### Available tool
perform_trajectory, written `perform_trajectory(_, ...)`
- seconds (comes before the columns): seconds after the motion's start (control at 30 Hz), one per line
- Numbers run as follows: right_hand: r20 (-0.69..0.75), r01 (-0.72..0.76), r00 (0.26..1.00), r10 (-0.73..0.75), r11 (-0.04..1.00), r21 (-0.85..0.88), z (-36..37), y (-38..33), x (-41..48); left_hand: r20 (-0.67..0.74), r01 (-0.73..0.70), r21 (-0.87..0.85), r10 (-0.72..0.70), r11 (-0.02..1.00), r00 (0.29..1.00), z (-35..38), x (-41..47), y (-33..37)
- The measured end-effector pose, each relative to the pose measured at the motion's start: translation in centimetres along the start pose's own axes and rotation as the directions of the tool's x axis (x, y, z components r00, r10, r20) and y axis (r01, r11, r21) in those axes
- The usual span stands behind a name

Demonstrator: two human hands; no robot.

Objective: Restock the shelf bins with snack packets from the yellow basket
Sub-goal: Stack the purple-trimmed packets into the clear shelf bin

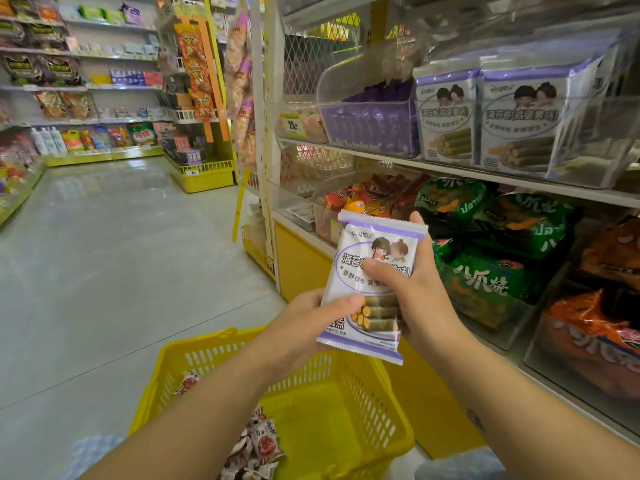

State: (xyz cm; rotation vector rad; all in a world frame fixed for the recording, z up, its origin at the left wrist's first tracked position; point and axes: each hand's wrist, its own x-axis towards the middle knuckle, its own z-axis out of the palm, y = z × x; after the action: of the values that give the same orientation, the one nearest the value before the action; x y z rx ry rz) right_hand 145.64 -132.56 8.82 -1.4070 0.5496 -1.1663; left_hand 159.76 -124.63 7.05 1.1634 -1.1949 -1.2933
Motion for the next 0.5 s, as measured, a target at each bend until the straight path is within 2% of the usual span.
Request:
perform_trajectory(0.07,0.028,0.015,1.0,-0.013,0.999,-0.037,-0.2,-0.7,0.2,-0.027,-0.055,0.032,0.056,0.998,0.998,-0.2,0.0,0.6)
perform_trajectory(0.17,0.119,-0.012,0.993,0.018,0.999,-0.051,-1.8,-3.5,0.8,-0.028,-0.13,0.169,0.137,0.977,0.99,-0.9,-0.1,1.7)
perform_trajectory(0.23,0.177,-0.008,0.983,0.042,0.983,-0.185,-3.1,-6.6,0.9,0.012,-0.143,0.22,0.144,0.965,0.989,-1.1,-0.2,2.6)
perform_trajectory(0.33,0.326,0.108,0.942,0.078,0.851,-0.514,-5.0,-11.8,0.9,0.145,-0.177,0.233,0.146,0.956,0.979,-0.7,-0.2,4.3)
perform_trajectory(0.43,0.433,0.156,0.882,0.186,0.752,-0.64,-6.0,-16.6,0.2,0.262,-0.234,0.249,0.167,0.94,0.95,0.8,0.0,7.0)
perform_trajectory(0.5,0.486,0.245,0.852,0.197,0.67,-0.701,-6.0,-19.1,-0.9,0.314,-0.282,0.26,0.195,0.924,0.929,2.2,0.2,9.1)
